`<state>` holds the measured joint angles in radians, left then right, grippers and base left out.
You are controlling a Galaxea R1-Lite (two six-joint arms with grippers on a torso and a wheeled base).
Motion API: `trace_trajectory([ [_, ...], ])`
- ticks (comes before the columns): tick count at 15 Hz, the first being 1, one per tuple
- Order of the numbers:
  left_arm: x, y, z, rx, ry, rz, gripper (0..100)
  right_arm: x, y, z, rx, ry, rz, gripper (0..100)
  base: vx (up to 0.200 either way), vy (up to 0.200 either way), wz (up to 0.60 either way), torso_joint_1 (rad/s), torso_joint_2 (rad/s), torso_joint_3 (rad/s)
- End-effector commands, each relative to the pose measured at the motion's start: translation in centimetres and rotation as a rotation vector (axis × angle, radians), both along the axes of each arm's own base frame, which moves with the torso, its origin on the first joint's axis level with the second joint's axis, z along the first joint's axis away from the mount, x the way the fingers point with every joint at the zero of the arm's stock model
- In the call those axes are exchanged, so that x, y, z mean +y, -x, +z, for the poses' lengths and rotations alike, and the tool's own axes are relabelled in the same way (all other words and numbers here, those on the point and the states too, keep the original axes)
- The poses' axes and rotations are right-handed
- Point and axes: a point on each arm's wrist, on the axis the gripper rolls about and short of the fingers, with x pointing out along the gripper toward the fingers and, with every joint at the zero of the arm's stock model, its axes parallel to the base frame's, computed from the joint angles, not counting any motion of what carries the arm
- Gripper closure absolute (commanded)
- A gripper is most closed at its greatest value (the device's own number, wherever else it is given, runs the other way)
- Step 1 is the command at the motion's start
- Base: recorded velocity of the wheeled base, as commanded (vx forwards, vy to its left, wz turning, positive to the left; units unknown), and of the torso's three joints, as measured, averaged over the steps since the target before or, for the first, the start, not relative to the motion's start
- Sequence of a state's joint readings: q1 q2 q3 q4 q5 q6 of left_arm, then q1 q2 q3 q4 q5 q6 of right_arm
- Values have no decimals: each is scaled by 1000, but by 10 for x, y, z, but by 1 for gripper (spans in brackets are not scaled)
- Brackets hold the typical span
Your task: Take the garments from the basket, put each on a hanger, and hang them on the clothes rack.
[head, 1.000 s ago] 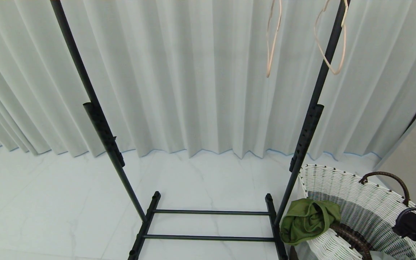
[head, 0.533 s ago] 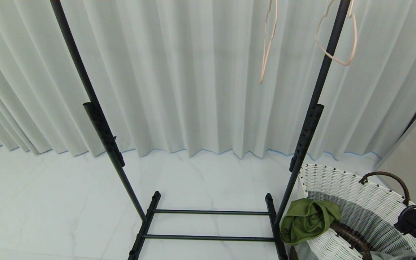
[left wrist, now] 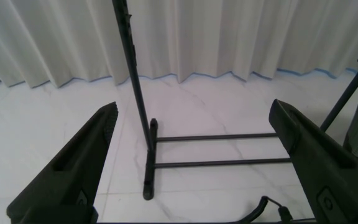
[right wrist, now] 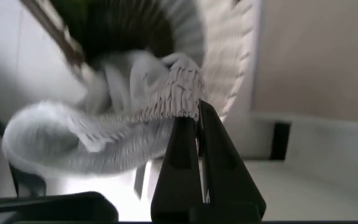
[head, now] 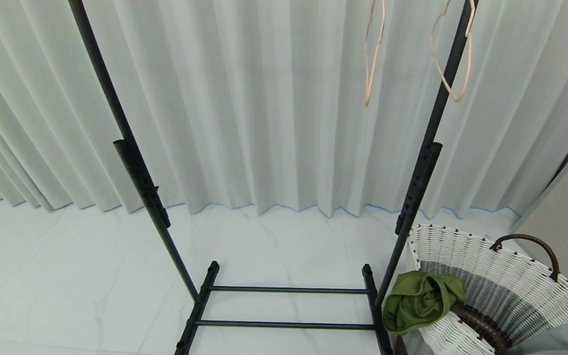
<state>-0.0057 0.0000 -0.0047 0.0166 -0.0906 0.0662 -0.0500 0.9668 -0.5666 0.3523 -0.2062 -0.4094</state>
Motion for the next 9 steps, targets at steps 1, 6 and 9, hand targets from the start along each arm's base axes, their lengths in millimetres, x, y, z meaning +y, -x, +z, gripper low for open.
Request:
trace_trajectory([
  [1, 0, 0, 0, 0, 0, 0, 0, 3, 30, 36, -210, 8, 23, 100, -200, 0, 0, 7, 2, 2],
  [6, 0, 0, 0, 2, 2, 1, 0, 3, 46, 42, -273, 62, 65, 100, -200, 0, 0, 4, 5, 4],
  [9, 0, 0, 0, 2, 2, 1, 0, 4, 48, 42, -278, 73, 88, 100, 0, 0, 0, 0, 0, 0],
])
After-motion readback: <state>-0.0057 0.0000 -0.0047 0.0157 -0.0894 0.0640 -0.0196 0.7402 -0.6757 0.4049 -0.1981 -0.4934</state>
